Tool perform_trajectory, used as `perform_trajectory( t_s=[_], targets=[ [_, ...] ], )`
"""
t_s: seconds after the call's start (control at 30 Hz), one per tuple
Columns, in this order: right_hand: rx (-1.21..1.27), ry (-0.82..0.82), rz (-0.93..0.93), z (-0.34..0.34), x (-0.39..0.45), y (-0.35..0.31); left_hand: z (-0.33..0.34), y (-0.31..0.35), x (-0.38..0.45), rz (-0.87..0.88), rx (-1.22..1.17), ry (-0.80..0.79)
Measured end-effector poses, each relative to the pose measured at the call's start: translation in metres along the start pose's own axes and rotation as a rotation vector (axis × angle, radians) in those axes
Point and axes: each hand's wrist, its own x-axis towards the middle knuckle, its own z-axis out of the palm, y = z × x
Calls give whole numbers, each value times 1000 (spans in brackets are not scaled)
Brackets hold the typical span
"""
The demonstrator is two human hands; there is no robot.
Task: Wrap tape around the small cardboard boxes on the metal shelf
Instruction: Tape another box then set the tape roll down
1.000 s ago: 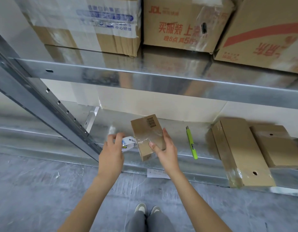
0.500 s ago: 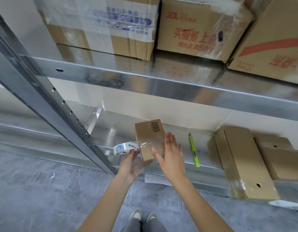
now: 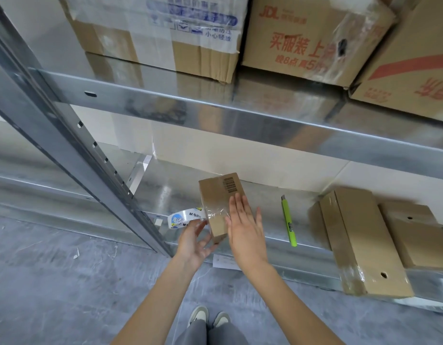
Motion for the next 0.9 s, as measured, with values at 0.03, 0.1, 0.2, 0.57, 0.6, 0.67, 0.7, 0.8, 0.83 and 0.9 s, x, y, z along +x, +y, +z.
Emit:
perform_trajectory(
  t_s=[0.03, 0.1, 0.2, 0.57, 0.6, 0.67, 0.7, 0.8, 0.83, 0.9],
  targets=[
    [-13, 15, -15, -2, 0, 0, 1, 1, 1, -13, 6, 8],
    [-25, 12, -58, -5, -3, -4, 4, 2, 2, -30, 9, 38],
    [-50, 12, -146, -5, -7, -19, 10, 4, 1, -62, 17, 64],
    [-147, 155, -161, 7, -4, -27, 5, -2, 1, -24, 54, 79],
    [-137, 166, -159, 5, -3, -28, 5, -1, 1, -38, 36, 66],
    [-80, 199, -137, 1, -4, -30, 7, 3, -4, -81, 26, 12],
    [-35, 218, -117, -2, -5, -31, 9, 5, -7, -88, 31, -25],
    [224, 209, -71, -11, -7, -24, 15, 12, -16, 25, 147, -80],
    [351, 198, -62, -12, -9, -19, 18, 12, -19, 101, 219, -75],
    [677, 186, -9, -11, -15, -12, 26, 12, -27, 268, 386, -26]
  ],
)
